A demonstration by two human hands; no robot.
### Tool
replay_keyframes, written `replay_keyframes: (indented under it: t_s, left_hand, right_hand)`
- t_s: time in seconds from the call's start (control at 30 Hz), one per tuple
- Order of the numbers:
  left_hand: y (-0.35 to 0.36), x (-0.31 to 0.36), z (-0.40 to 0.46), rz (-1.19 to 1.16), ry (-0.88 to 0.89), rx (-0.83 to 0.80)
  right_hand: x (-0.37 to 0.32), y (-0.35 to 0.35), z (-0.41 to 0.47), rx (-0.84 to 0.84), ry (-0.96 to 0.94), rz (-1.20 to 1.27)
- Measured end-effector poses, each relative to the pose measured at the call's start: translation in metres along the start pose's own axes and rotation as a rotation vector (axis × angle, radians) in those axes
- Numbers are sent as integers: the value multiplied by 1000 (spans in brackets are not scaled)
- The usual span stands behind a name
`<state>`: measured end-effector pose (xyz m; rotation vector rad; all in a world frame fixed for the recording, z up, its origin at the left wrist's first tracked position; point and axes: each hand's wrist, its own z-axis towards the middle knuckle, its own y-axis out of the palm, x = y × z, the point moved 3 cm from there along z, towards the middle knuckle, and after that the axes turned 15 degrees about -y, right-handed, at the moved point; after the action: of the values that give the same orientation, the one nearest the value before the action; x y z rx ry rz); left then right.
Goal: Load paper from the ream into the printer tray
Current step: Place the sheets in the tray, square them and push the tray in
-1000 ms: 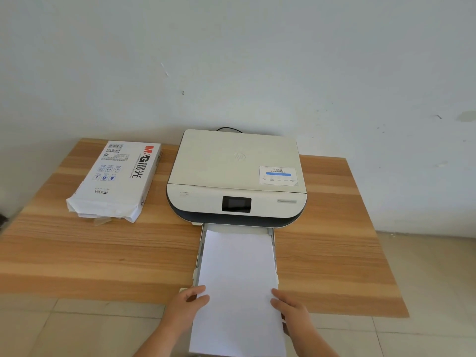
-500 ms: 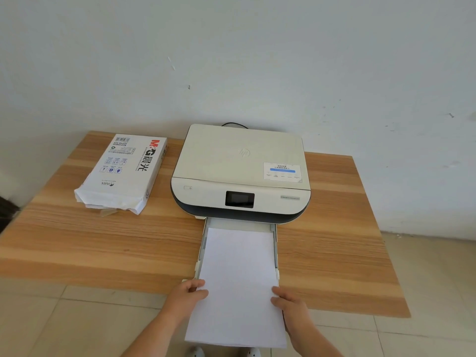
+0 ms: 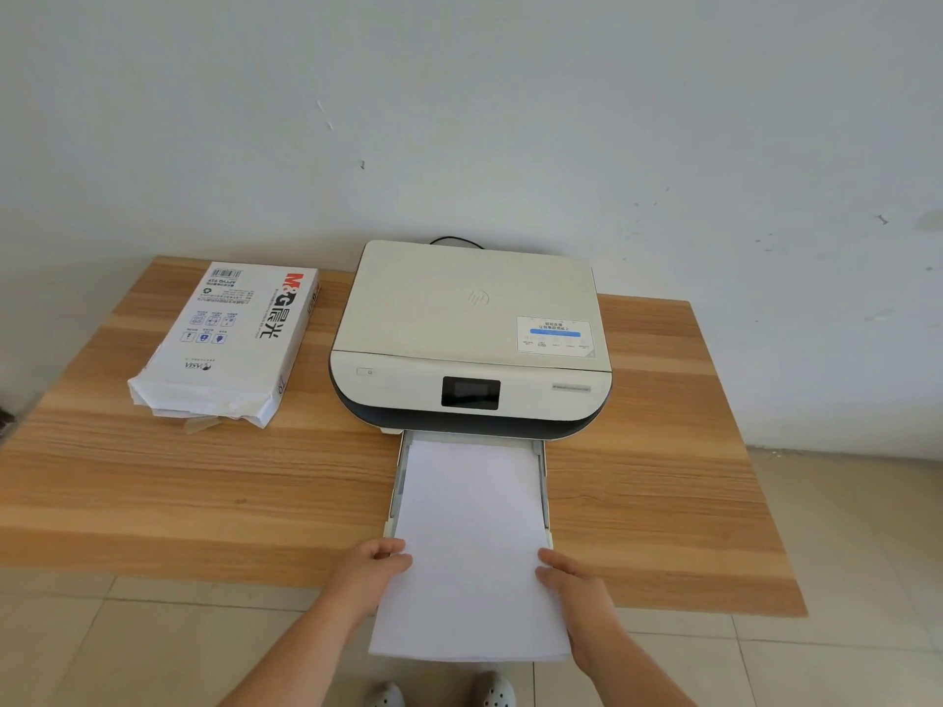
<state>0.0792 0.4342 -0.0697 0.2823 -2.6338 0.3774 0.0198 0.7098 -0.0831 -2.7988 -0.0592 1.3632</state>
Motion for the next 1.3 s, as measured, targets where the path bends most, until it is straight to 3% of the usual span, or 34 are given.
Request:
replay_keyframes:
  t_s: [0.53,0.93,1.3]
  left_hand:
    - [1,39,15,78,40,42]
    - [2,59,24,143,63,163]
    - [5,75,42,175,83,274]
  right_hand:
    - [-30,24,18,1,-6,24]
    - [-53,36,27,-45,-132,-270]
    - [-68,42,50,-19,-136,-333]
